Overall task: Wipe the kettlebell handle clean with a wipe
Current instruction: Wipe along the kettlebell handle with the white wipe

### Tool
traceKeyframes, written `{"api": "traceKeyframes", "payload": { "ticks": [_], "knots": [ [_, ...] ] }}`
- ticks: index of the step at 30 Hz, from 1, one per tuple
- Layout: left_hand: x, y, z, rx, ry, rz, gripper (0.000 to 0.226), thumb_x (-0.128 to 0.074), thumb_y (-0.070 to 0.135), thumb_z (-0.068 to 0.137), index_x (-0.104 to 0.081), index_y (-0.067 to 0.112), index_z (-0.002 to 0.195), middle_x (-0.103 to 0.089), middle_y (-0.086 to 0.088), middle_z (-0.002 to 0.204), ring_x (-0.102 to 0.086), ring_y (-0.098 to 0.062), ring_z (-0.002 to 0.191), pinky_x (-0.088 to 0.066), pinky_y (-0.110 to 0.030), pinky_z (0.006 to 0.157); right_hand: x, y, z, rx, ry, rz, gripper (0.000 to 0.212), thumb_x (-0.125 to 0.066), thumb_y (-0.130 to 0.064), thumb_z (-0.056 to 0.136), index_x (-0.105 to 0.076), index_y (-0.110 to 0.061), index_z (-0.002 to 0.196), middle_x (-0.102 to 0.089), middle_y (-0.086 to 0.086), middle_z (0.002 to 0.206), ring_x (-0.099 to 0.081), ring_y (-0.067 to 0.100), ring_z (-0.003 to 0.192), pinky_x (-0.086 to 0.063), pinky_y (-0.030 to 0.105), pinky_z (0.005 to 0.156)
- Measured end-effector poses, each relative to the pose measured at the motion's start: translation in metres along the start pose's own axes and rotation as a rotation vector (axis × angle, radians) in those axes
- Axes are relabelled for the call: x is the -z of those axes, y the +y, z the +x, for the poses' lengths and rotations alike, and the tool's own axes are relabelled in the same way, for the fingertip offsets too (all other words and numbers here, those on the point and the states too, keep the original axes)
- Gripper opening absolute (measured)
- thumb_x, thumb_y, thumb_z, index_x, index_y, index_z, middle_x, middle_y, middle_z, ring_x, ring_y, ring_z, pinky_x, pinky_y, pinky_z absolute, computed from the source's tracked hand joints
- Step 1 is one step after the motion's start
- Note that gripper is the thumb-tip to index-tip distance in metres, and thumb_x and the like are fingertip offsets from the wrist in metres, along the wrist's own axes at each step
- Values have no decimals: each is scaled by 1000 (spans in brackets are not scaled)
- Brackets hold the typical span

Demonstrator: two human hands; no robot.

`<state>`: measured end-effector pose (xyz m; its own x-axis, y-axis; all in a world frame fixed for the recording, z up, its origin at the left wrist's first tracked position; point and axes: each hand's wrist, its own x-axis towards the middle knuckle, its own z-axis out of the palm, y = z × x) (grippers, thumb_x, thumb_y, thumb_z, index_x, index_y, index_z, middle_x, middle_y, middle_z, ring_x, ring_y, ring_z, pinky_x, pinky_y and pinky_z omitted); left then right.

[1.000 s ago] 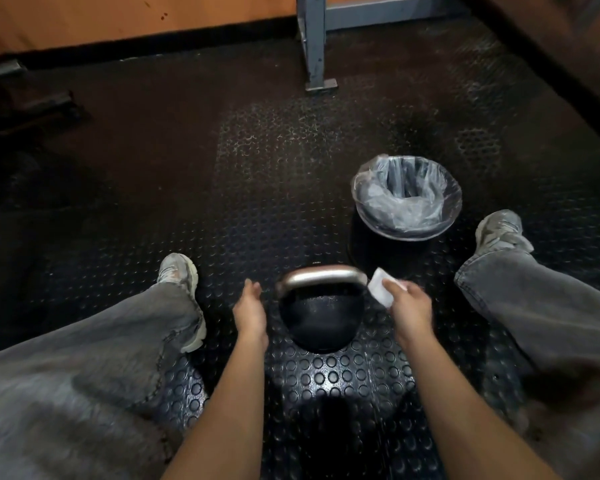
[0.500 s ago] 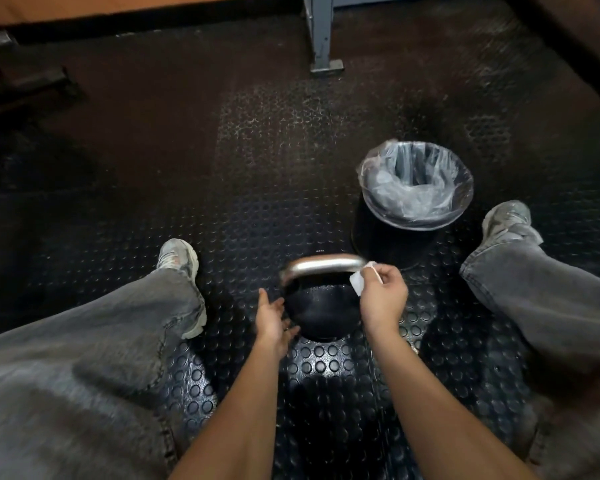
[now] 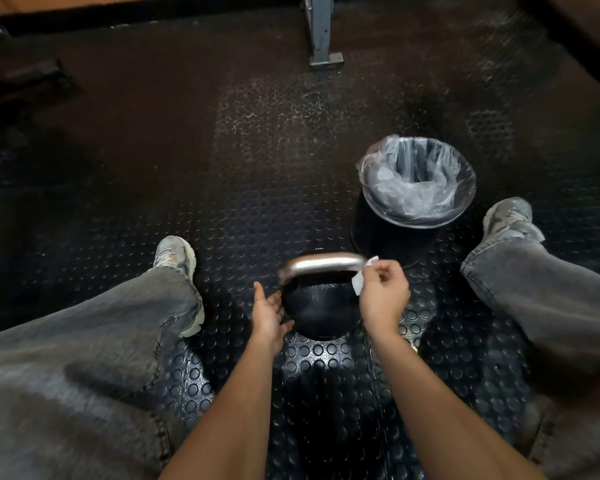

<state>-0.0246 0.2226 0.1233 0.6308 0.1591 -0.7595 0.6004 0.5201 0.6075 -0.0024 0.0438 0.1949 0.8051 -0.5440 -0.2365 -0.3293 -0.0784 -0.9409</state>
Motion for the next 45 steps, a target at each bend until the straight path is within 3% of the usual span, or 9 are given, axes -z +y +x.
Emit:
{"api": "traceKeyframes", "payload": {
  "ticks": [4,11,18,25,30,33,39,42,45],
  "knots": [
    [1,-2,1,-1,-17,1,91,-18,74,94,-34,7,153,-44,-13,154,-38,-30,143,-27,-56,118,-4,6,-15,243,-183,-142,10,-68,-12,78,-66,-21,75,-67,-7,69,-61,9,65,-47,20,63],
    [2,-2,0,-10,-27,22,91,-16,74,95,-32,7,153,-39,-14,156,-33,-31,146,-25,-56,119,-2,28,13,-241,56,-11,8,-69,-11,87,-63,-17,84,-67,-1,76,-70,28,82,-46,26,64],
    [2,-4,5,-7,-26,26,92,-18,77,93,-36,8,152,-45,-13,153,-40,-29,142,-28,-56,118,0,7,-19,207,-203,-161,10,-69,-14,82,-64,-22,79,-67,-8,70,-60,7,62,-47,19,61],
    [3,-2,3,-13,-32,15,93,-17,75,94,-33,6,153,-40,-15,155,-34,-30,146,-26,-57,118,-3,25,11,-248,66,-44,5,-68,-12,87,-64,-15,90,-71,5,85,-70,25,82,-50,27,66],
    [1,-2,3,-13,-26,15,90,-18,74,95,-35,7,152,-44,-14,153,-38,-30,143,-27,-56,118,0,-1,-7,125,-39,-60,12,-68,-11,83,-63,-22,83,-66,-7,73,-62,9,68,-44,11,56],
    [4,-4,7,-6,-35,4,92,-20,76,93,-36,7,152,-46,-14,152,-40,-29,142,-28,-56,117,-4,10,-14,263,-191,-217,10,-70,-15,80,-66,-24,81,-67,-9,72,-61,6,67,-46,19,62],
    [4,-4,5,-16,-43,4,89,-19,74,95,-39,6,150,-50,-14,149,-43,-29,140,-29,-56,117,-1,31,12,-224,-8,-125,9,-70,-14,86,-64,-19,83,-70,1,80,-71,26,83,-50,29,68],
    [3,-4,5,-15,-37,1,89,-19,74,95,-37,7,151,-47,-13,150,-41,-29,141,-28,-56,117,0,17,7,-98,46,-68,9,-67,-13,85,-63,-21,84,-68,0,77,-68,21,76,-54,32,69],
    [2,-4,4,-16,-36,-9,88,-21,74,95,-39,8,150,-50,-14,149,-45,-29,138,-33,-55,115,-1,4,-13,217,-98,-78,14,-70,-10,82,-66,-23,82,-67,-6,72,-60,8,64,-48,21,59]
  ]
}}
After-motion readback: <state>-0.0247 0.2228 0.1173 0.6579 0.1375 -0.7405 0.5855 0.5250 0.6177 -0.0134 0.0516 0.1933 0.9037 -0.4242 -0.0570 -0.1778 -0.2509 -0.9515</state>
